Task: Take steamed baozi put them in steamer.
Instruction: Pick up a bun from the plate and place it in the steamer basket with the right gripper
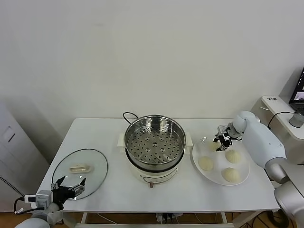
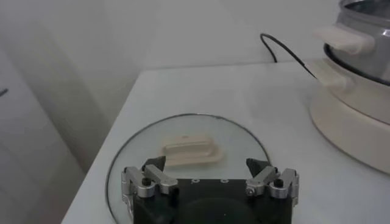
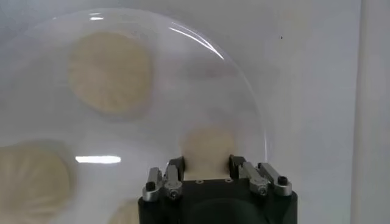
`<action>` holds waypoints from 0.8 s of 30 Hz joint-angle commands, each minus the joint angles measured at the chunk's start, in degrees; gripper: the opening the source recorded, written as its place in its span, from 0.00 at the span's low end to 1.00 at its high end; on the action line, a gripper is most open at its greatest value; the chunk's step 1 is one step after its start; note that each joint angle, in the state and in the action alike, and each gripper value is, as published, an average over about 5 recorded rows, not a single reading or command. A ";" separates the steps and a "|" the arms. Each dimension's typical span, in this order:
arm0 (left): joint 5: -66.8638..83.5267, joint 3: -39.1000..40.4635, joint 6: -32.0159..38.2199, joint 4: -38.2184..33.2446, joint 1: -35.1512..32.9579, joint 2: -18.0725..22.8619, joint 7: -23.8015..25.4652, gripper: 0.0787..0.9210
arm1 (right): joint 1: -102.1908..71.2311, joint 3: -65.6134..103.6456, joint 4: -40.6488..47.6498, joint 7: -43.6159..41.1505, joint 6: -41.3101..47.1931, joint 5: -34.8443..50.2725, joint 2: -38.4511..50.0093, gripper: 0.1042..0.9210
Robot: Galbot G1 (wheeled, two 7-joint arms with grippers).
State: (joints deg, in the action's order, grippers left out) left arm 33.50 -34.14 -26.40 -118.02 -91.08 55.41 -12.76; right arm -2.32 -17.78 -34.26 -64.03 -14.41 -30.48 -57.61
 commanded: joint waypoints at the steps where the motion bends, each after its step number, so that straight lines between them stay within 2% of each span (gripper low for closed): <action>1: 0.02 -0.16 -0.03 -0.07 -0.16 0.01 -0.08 0.88 | 1.44 -2.44 -3.82 -1.21 0.28 4.19 1.96 0.44; 7: 0.02 -0.29 0.07 -0.04 -0.49 0.00 -0.18 0.88 | 13.20 -14.18 -15.01 -3.44 -3.21 16.66 7.20 0.45; 12: 0.03 -0.31 0.13 -0.20 -0.58 0.09 -0.37 0.88 | 23.47 -20.40 -16.84 -7.16 -12.90 24.06 5.63 0.46; 24: 0.07 -0.26 0.33 -0.46 -0.99 0.29 -0.52 0.88 | 30.65 -22.80 -16.82 -13.92 -34.05 26.38 -5.60 0.46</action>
State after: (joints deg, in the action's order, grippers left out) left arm 33.57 -34.43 -26.07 -118.49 -92.05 55.71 -13.27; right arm 22.58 -37.27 -49.37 -74.90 -38.15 -8.46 -59.85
